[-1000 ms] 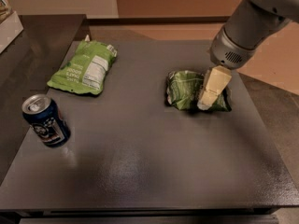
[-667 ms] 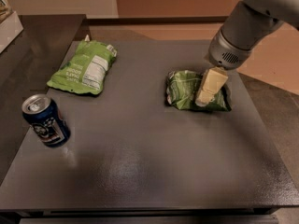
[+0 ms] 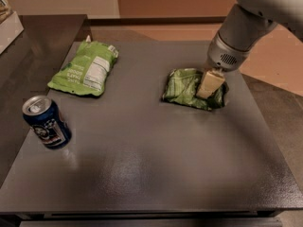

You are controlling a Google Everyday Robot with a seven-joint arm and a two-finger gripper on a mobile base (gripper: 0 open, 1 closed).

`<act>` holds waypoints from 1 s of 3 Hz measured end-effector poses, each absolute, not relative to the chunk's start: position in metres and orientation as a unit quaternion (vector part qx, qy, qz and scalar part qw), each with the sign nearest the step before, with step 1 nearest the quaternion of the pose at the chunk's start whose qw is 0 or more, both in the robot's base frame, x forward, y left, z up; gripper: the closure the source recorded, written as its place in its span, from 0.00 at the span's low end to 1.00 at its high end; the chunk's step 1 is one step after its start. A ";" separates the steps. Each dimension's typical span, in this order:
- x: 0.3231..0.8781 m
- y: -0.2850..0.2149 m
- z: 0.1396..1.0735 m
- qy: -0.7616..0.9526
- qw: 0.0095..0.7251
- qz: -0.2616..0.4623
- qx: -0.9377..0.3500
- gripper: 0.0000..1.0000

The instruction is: Move green jalapeno chip bag near green rice chip bag

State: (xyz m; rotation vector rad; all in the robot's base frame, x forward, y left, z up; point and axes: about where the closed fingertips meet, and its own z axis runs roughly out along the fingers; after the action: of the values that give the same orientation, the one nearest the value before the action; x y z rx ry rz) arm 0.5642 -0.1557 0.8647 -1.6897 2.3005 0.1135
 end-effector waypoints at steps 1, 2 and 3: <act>0.565 -0.135 0.884 0.782 0.159 0.041 -0.601 0.86; 0.569 -0.103 0.906 0.764 0.180 0.044 -0.618 1.00; 0.576 -0.067 0.923 0.746 0.199 0.049 -0.634 1.00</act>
Offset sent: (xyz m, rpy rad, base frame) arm 0.0103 0.0914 0.0714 0.0793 -0.1121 0.1437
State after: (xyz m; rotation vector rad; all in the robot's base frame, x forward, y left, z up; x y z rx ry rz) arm 0.5761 -0.0667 0.9227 -1.7732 2.0865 0.1370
